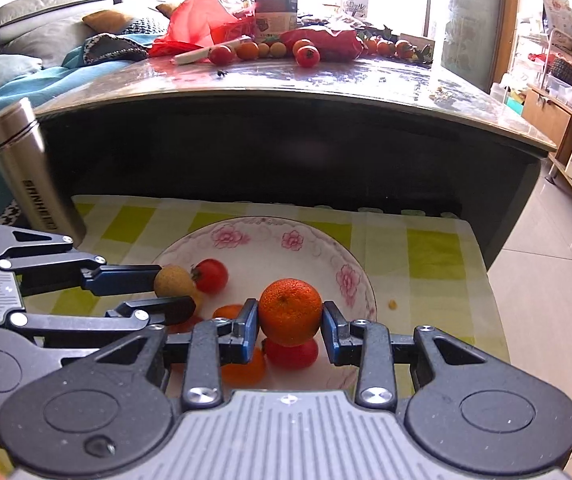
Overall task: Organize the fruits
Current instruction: 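Open both grippers above the bowl to drop the brown fruit and orange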
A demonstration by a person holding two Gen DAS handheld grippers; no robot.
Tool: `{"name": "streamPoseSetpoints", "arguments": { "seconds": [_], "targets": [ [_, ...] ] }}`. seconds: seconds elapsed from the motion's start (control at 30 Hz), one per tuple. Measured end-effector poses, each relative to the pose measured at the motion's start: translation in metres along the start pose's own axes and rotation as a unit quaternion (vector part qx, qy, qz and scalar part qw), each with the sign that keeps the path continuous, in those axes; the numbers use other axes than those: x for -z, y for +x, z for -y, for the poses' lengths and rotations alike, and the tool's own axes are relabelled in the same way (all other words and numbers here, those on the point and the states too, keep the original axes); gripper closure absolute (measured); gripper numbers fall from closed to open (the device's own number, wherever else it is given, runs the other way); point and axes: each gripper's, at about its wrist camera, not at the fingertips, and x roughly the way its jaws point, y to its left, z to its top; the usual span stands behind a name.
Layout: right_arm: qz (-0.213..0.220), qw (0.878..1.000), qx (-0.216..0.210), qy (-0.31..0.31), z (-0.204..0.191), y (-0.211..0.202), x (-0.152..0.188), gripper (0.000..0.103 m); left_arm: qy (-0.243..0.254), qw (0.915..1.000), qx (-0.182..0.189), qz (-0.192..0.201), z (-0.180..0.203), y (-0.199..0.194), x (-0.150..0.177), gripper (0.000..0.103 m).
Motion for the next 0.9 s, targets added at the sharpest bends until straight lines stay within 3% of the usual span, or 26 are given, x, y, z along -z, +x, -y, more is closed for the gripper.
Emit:
{"name": "streamPoseSetpoints", "arguments": {
  "seconds": [0.43, 0.9],
  "targets": [
    [-0.008, 1.0, -0.002, -0.004, 0.002, 0.031, -0.001, 0.064, -0.017, 0.9998, 0.004, -0.007, -0.012, 0.018, 0.002, 0.072],
    [0.017, 0.999, -0.006, 0.028, 0.01, 0.019, -0.008, 0.063, -0.011, 0.9999, 0.001, -0.001, -0.009, 0.014, 0.001, 0.061]
  ]
}}
